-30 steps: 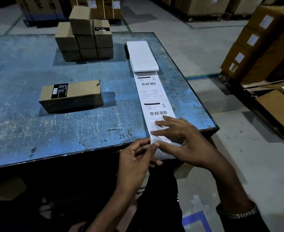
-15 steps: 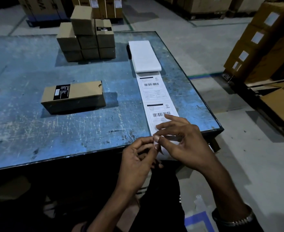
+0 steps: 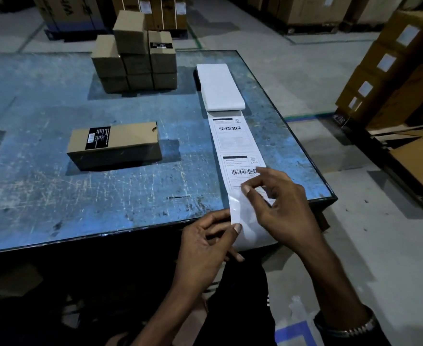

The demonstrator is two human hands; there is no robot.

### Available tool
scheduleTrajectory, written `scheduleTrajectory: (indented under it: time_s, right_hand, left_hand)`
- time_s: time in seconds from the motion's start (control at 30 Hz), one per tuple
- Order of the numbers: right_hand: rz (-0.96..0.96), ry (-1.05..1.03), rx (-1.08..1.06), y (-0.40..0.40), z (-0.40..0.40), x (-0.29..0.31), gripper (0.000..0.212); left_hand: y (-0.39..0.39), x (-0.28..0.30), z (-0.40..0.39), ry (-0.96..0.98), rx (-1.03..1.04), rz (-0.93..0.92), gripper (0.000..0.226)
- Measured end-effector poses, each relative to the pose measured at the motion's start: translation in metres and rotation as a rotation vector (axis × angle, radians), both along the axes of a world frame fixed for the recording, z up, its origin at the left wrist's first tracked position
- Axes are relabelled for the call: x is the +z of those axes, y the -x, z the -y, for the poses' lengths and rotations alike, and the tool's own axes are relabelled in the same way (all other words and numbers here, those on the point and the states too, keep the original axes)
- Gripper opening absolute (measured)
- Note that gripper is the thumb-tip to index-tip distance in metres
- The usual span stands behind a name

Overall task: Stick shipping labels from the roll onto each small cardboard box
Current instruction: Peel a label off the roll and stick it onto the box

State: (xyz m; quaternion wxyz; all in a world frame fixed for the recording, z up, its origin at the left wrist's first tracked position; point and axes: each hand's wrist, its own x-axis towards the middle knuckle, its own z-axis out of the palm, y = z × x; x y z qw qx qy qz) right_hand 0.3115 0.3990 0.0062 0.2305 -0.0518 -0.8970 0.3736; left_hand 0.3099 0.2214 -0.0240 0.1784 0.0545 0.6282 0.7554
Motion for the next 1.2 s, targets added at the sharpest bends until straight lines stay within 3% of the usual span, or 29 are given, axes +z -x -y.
scheduleTrajectory:
  time_s: [0.23, 0.37, 0.43, 0.5, 0.6, 0.67, 0.77, 0.93, 1.2]
  right_hand:
    - [0.108, 0.155, -0.069, 0.023, -0.027, 0.007, 0.013]
    - [0.081, 0.226, -0.087, 0.035, -0.034, 0.006, 0.016]
    - [0.090, 0.219, -0.090, 0.039, -0.038, 0.007, 0.017]
    - [0.119, 0.201, -0.055, 0.042, -0.040, 0.008, 0.016]
    - [0.152, 0.194, -0.006, 0.043, -0.045, 0.008, 0.015]
    - [0.153, 0.206, -0.001, 0.041, -0.046, 0.006, 0.013]
    - [0.147, 0.221, -0.004, 0.040, -0.047, 0.004, 0.010]
    - [0.129, 0.271, 0.025, 0.038, -0.047, 0.003, 0.010]
    - [0.129, 0.268, -0.029, 0.060, -0.069, 0.006, 0.015]
  left_hand:
    - [0.003, 0.005, 0.007, 0.084, -0.007, 0.020, 0.017]
    - [-0.002, 0.006, 0.007, 0.143, 0.020, -0.018, 0.033]
    - [-0.003, 0.002, 0.008, 0.242, 0.041, -0.115, 0.046]
    - [-0.003, -0.002, 0.012, 0.459, 0.057, -0.323, 0.053]
    - [-0.005, 0.013, 0.017, 0.747, 0.209, -0.697, 0.043]
    - [-0.003, 0.025, 0.016, 0.731, 0.295, -0.885, 0.031]
    - [0.015, 0.024, 0.012, 0.682, 0.178, -1.108, 0.035]
    - [0.040, -0.003, 0.006, 0.750, -0.029, -1.273, 0.030]
    - [0.040, -0.007, 0.001, 0.720, 0.066, -1.276, 0.020]
